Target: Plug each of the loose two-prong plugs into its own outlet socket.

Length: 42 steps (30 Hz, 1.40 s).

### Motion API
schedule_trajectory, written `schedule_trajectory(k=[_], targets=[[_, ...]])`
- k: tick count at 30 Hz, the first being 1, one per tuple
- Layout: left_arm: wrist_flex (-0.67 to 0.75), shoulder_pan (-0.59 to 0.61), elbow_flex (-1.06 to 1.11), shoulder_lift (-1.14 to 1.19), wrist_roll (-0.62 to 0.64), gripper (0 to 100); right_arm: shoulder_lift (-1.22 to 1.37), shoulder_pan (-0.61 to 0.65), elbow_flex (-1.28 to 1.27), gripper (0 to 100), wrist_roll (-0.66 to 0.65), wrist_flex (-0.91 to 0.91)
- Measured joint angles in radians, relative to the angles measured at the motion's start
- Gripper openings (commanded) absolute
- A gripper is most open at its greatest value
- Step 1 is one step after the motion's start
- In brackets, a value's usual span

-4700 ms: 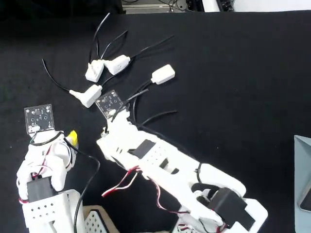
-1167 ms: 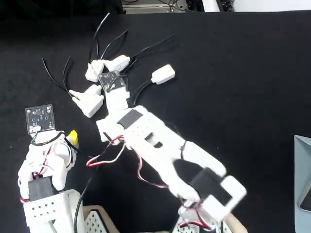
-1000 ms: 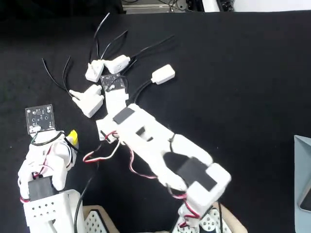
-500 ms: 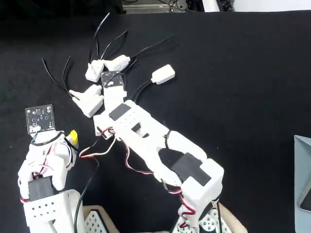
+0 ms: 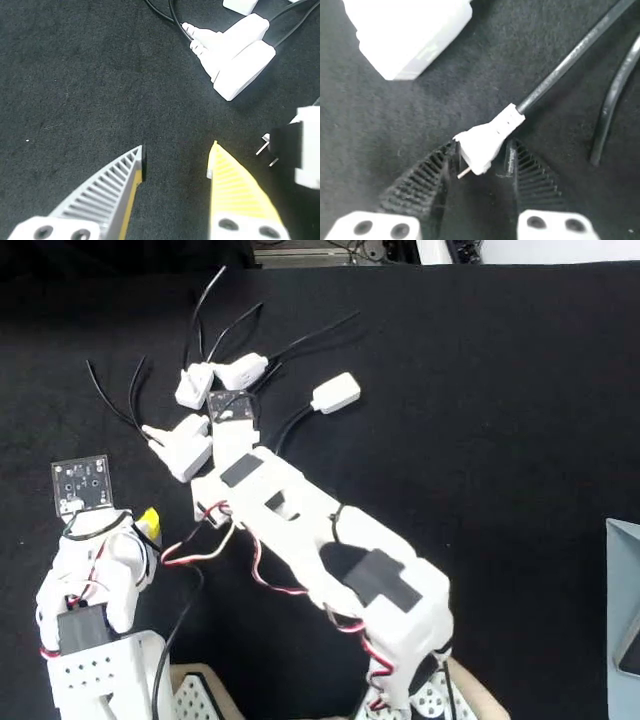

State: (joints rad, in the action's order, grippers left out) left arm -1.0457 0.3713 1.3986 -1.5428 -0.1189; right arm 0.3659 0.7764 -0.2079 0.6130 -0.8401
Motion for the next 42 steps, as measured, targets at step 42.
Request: schedule_trajectory(k=[42], targets=[[0.0,-0.066,0.0,0.0,0.0,22,-0.856,-0.353,-0.683,1.2,-0.703,-0.155]])
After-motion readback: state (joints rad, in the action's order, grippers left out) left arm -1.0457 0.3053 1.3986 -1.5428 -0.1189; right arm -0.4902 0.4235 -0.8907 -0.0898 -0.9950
